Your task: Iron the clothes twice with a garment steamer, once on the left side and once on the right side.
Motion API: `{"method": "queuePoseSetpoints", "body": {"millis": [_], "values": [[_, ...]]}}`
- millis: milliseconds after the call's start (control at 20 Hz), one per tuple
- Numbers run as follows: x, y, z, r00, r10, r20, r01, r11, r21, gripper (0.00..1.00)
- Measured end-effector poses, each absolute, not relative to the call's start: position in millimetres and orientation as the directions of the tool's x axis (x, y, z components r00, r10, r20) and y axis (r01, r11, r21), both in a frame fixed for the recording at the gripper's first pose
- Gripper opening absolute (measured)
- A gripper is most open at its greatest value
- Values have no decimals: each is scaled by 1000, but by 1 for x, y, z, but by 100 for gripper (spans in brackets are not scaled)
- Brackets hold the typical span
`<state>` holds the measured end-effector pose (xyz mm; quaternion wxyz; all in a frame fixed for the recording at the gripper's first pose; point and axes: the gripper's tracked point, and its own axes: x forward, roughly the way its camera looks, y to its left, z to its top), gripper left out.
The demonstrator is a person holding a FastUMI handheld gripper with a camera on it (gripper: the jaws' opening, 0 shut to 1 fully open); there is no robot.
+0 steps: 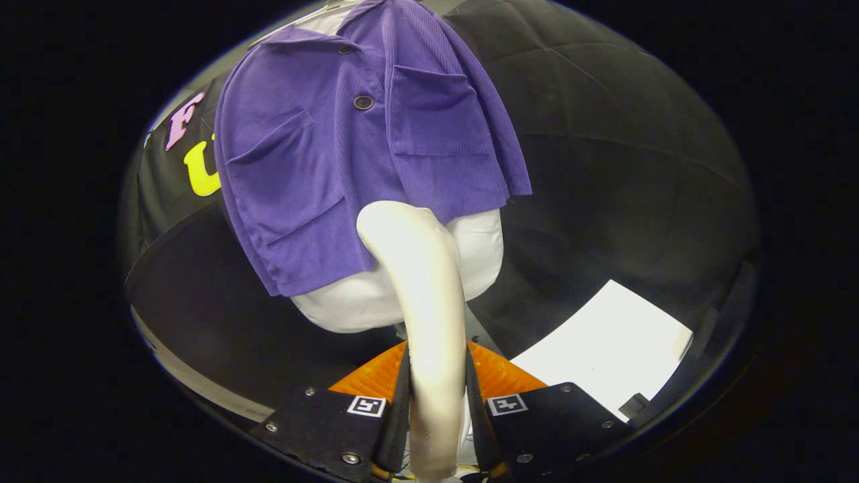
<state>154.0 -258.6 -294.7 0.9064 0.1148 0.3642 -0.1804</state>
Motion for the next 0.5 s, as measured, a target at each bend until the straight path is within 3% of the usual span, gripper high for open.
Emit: {"method": "queuePoseSetpoints", "body": {"millis": [500], "values": [[86,-160,-194,784,-90,-614,255,949,188,40]]}}
